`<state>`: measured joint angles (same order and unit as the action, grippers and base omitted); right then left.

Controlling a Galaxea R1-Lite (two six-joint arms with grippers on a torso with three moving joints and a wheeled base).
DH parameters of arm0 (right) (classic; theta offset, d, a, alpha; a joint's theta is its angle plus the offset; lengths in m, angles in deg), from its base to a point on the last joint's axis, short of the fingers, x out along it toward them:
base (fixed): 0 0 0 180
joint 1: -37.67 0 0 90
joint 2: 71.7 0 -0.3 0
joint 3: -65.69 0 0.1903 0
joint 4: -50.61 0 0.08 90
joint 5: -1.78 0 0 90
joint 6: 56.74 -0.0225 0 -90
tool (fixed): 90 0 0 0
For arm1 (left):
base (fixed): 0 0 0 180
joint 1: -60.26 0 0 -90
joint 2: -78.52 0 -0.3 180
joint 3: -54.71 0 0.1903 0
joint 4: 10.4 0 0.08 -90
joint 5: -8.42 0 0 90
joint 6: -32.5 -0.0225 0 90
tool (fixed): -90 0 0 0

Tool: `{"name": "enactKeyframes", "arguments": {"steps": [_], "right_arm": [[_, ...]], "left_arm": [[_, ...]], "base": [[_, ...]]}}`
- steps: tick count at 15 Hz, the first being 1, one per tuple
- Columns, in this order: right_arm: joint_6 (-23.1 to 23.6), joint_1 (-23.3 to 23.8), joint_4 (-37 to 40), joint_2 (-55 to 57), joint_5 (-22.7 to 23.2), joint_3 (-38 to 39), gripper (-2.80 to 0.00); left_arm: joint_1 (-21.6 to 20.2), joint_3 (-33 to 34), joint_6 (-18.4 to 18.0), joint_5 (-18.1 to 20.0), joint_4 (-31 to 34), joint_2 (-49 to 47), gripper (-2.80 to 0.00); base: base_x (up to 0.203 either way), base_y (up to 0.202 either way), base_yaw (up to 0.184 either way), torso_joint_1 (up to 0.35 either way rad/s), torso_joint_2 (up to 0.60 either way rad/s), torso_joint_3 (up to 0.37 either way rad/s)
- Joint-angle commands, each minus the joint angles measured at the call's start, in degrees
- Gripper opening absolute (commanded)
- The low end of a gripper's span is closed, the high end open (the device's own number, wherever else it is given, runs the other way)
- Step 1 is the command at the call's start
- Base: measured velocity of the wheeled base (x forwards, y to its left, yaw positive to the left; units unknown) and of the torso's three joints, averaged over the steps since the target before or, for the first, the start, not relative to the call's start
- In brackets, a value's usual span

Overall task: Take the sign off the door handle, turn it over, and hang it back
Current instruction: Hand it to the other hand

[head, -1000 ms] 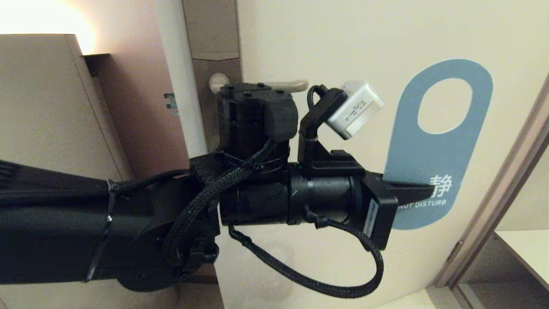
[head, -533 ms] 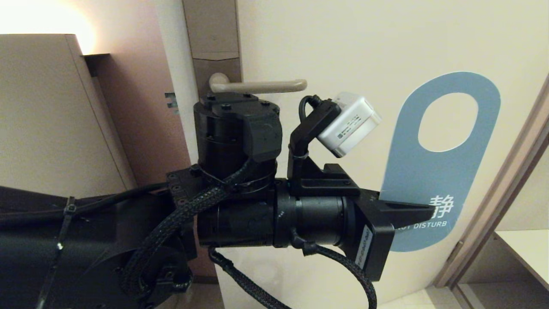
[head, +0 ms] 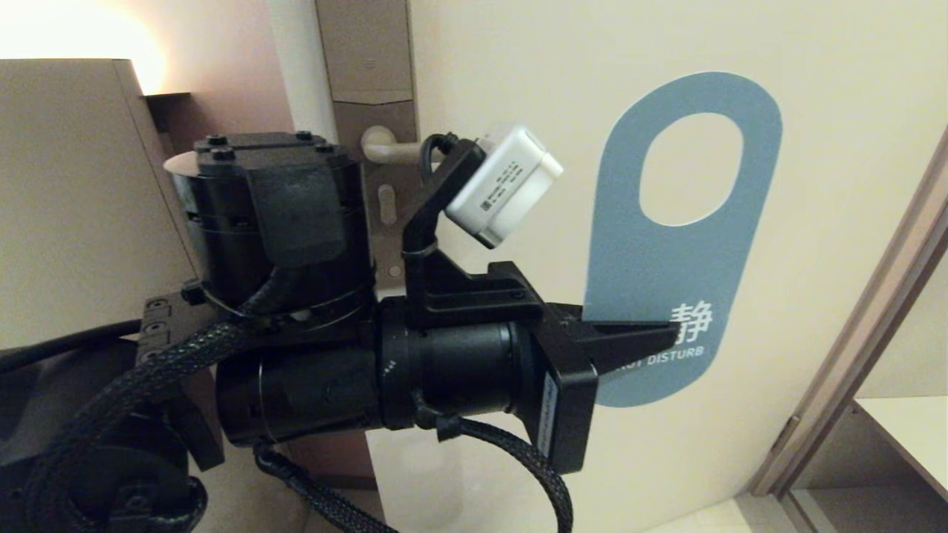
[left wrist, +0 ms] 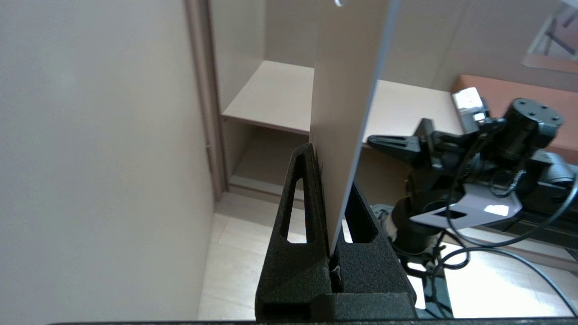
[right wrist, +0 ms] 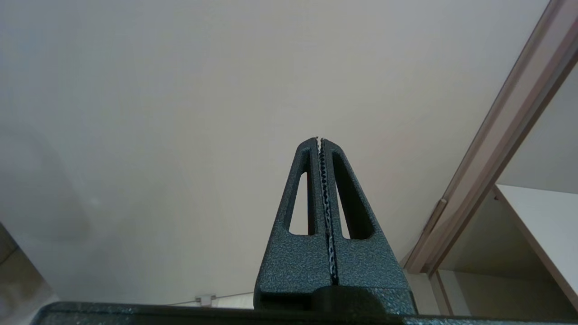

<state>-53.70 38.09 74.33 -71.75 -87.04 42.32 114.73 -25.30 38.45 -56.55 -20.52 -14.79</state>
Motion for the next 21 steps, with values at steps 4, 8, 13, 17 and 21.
{"name": "enactKeyframes", "arguments": {"steps": [4,8,13,17,21], "right_arm": [[0.0,0.0,0.0,0.0,0.0,0.0,-2.80],[0.0,-0.1,0.0,0.0,0.0,0.0,-2.80],[0.0,0.0,0.0,0.0,0.0,0.0,-2.80],[0.0,-0.1,0.0,0.0,0.0,0.0,-2.80],[0.0,0.0,0.0,0.0,0.0,0.0,-2.80]], "left_arm": [[-0.5,5.6,-0.3,0.2,-0.3,3.5,-2.80],[-2.1,9.2,-0.8,0.2,-0.4,5.2,-2.80],[-10.2,17.5,-2.4,0.2,-0.2,12.2,-2.80],[-24.2,31.0,-10.2,1.2,1.0,22.6,-2.80],[-32.3,41.6,-13.4,2.2,2.2,31.9,-2.80]], "base": [[0.000,0.000,0.000,0.000,0.00,0.000],[0.000,0.000,0.000,0.000,0.00,0.000],[0.000,0.000,0.000,0.000,0.00,0.000],[0.000,0.000,0.000,0.000,0.00,0.000],[0.000,0.000,0.000,0.000,0.00,0.000]]}}
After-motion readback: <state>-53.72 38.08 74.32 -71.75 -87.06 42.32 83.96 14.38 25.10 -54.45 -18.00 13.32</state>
